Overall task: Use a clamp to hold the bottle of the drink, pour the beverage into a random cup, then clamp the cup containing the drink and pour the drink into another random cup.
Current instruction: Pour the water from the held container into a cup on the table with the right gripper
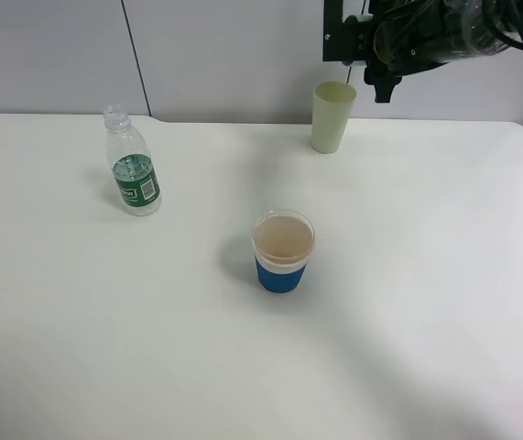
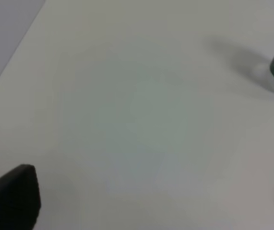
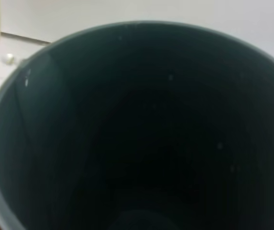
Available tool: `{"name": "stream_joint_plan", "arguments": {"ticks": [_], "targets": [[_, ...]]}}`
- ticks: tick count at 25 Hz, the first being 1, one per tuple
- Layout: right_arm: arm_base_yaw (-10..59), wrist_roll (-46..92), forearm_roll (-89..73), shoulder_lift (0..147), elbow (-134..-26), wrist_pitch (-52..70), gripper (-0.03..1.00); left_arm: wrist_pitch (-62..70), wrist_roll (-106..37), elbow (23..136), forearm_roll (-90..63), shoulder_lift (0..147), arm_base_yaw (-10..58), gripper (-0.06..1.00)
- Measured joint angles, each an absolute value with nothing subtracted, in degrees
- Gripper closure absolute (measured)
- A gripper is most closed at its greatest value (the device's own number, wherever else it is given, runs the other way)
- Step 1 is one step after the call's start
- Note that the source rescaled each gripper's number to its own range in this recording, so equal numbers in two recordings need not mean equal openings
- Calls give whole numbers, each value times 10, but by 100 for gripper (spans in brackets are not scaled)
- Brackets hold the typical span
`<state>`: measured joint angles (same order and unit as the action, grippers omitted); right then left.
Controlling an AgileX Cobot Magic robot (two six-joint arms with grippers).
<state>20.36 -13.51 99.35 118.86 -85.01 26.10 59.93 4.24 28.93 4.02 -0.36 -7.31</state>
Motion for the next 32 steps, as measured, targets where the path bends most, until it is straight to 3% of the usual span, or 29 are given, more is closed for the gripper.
{"name": "stream_joint_plan", "arguments": {"ticks": [32], "targets": [[204,51,994,1189,-850,294,97,599,42,289,40,-4,-73,-6]]}}
